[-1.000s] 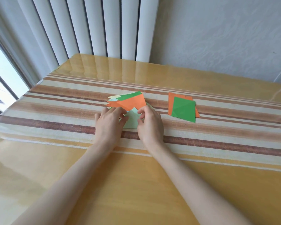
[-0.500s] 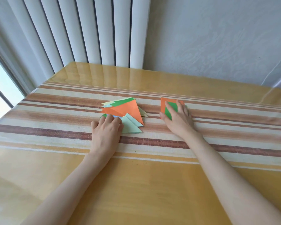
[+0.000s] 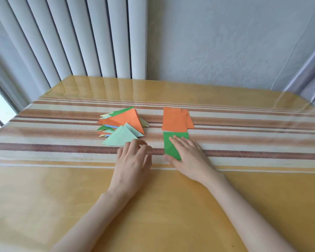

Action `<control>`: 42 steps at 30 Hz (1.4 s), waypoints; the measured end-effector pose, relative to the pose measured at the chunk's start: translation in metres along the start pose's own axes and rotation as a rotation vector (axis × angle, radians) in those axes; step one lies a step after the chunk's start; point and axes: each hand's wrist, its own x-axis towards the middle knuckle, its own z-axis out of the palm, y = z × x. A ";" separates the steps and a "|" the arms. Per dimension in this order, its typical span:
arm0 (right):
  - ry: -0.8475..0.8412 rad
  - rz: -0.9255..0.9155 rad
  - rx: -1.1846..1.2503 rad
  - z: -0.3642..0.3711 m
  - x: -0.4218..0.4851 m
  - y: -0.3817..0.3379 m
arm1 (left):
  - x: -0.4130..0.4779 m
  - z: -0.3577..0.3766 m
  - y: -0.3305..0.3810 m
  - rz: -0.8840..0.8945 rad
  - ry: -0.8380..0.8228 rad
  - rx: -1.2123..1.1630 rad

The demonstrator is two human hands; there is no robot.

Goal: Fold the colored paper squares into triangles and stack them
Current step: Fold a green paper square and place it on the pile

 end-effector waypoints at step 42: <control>0.432 0.222 1.320 -0.005 -0.059 0.009 | 0.000 -0.018 0.030 -0.343 -0.301 -1.061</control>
